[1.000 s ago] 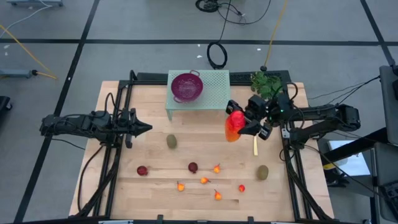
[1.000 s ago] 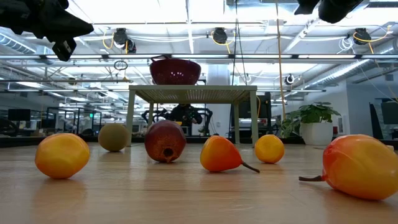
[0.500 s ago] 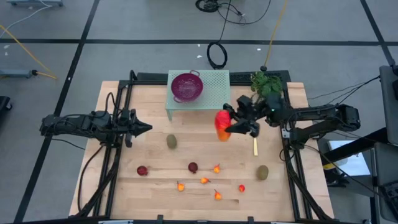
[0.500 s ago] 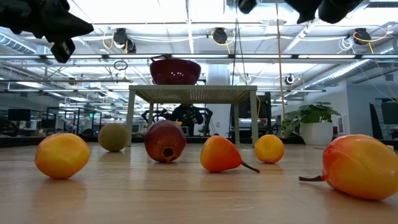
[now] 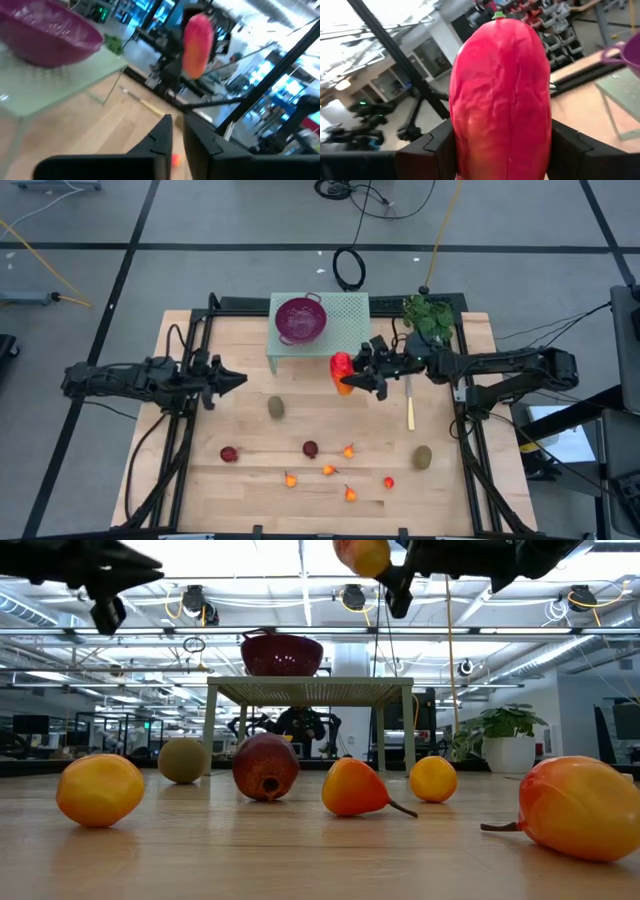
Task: Pick & Place Fruit
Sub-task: Put the mango into the violet strainer bowl on the shelf
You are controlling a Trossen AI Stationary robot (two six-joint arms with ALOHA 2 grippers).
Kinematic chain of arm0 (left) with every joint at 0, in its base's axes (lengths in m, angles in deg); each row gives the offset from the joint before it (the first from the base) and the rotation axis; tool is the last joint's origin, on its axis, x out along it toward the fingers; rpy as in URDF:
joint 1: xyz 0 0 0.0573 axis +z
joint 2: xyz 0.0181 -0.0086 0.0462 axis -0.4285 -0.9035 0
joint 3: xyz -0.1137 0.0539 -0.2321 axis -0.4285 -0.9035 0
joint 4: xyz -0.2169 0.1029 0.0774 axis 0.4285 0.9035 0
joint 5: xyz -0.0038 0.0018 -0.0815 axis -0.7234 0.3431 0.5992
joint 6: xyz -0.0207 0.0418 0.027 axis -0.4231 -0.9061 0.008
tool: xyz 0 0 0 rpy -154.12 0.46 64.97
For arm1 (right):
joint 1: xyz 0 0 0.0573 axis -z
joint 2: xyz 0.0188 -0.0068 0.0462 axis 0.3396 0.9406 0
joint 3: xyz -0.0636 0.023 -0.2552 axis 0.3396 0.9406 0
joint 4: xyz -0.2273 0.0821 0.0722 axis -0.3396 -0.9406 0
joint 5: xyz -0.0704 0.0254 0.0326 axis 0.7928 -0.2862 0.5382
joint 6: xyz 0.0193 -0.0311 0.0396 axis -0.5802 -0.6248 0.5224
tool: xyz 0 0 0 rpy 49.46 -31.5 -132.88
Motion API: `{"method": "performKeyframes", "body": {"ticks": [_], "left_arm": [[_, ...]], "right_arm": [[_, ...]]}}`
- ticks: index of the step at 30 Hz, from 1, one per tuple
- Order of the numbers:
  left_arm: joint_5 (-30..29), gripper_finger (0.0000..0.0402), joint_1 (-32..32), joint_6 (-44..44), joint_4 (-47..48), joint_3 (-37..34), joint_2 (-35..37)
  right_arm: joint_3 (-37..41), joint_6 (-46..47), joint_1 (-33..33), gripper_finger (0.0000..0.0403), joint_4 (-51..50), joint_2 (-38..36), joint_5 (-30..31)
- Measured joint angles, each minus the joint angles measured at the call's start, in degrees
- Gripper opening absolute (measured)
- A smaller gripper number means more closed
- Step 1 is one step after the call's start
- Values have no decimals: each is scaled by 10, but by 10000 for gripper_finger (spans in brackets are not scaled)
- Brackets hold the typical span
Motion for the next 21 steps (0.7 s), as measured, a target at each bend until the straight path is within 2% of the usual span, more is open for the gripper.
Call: {"method": "performKeyframes", "body": {"ticks": [5, 12, 17, 21], "left_arm": [[-9, 129, 0, 17, -85, 0, -64], [-15, 235, 0, 30, -198, 0, -161], [-15, 287, 0, 30, -279, 0, -221], [-15, 313, 0, 34, -359, 0, -268]], "right_arm": [[-1, -3, -1, 208, -4, 18, 25], [0, -2, -1, 208, 0, 49, 27], [0, 0, -1, 208, 43, 74, 28], [-3, 4, -1, 208, 77, 90, 28]]}}
